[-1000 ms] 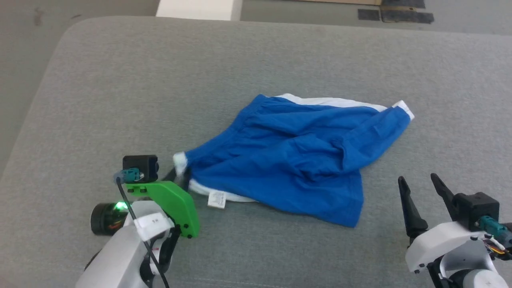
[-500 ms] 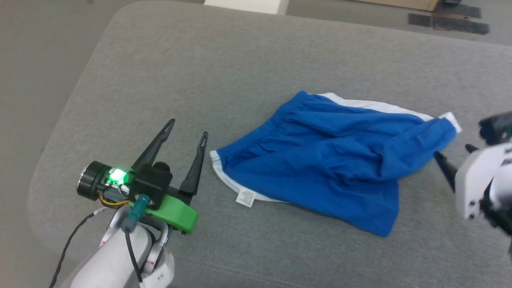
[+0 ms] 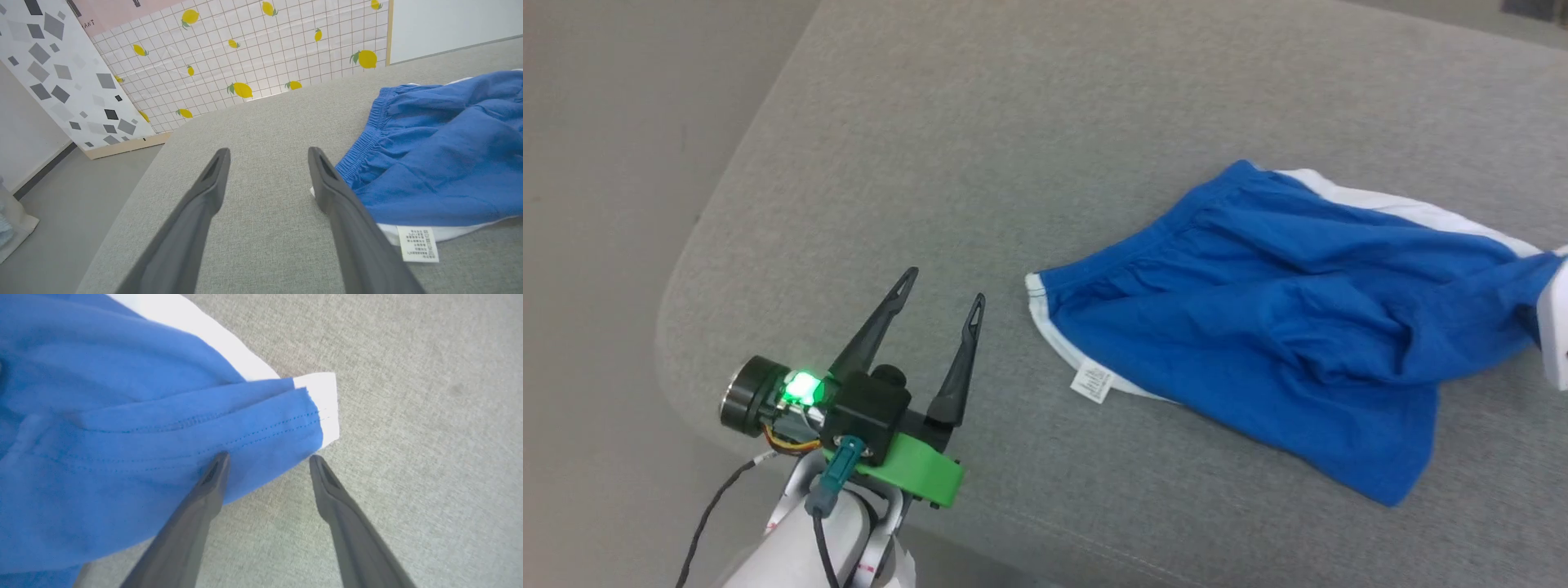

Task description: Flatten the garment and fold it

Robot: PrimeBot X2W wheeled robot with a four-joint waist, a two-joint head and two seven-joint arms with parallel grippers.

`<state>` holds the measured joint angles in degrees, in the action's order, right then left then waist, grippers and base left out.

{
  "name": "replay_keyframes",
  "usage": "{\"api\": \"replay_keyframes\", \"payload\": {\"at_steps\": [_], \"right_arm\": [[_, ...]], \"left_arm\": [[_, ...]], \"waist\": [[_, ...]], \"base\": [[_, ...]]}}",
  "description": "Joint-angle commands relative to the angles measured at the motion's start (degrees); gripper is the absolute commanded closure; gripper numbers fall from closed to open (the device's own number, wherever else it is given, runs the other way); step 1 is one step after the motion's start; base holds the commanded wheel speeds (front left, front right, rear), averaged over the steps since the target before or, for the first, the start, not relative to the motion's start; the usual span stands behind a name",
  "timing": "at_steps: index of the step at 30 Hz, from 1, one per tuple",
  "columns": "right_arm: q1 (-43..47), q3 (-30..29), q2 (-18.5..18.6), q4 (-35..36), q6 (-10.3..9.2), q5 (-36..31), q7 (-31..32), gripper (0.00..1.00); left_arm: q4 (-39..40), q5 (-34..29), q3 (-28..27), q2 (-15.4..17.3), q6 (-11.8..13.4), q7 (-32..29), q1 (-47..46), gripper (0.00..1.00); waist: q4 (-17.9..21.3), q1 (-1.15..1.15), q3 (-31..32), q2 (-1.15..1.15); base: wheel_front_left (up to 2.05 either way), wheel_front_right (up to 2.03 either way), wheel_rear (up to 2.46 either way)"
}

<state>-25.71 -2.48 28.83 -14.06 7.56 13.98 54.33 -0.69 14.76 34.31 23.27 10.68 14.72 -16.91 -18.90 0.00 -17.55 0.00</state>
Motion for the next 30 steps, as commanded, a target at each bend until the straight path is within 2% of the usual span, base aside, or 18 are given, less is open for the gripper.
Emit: {"api": "replay_keyframes", "payload": {"at_steps": [1,5,6,12,18,24,30], "right_arm": [[-1.06,0.16,0.47,-1.06,-0.08,-0.95,-0.49,0.00],[-0.64,2.09,1.62,-3.18,-0.08,-2.07,-0.61,0.01],[-0.46,2.50,1.97,-3.35,-0.08,-2.18,-0.82,0.99],[-2.63,1.26,4.31,-1.83,-0.08,-3.29,-8.59,1.00],[-11.12,2.46,9.11,-0.69,-0.08,-3.85,-17.30,1.00],[-23.45,8.69,13.82,-3.62,-0.08,-5.30,-24.13,1.00],[-35.22,18.94,16.03,-9.74,-0.08,-7.04,-31.95,1.00]], "left_arm": [[0.46,-1.31,-0.51,-0.55,-0.21,0.27,0.85,0.00],[0.70,-2.17,-1.59,-1.45,-1.29,0.27,0.71,0.00],[0.75,-2.32,-1.91,-1.63,-1.50,0.27,0.58,0.00],[0.85,-2.99,-3.90,-2.89,-2.83,0.27,0.26,0.00],[0.94,-3.83,-4.73,-4.43,-4.52,0.28,0.07,0.00],[1.27,-4.73,-5.08,-6.27,-6.23,0.28,-0.69,0.00],[1.58,-5.62,-5.74,-8.02,-7.53,0.28,-1.09,0.00]], "waist": [[-2.56,0.00,-2.43,0.00],[-3.48,0.00,-3.25,0.00],[-3.61,0.00,-3.34,0.00],[-4.13,0.00,-3.39,0.00],[-5.29,0.00,-4.23,0.00],[-7.33,0.00,-6.18,0.00],[-9.31,0.00,-7.89,0.00]], "base": [[0.00,0.00,0.00],[0.00,0.00,0.00],[0.00,0.00,0.00],[0.00,0.00,0.00],[0.00,0.00,0.00],[0.00,0.00,0.00],[0.00,0.00,0.00]]}}
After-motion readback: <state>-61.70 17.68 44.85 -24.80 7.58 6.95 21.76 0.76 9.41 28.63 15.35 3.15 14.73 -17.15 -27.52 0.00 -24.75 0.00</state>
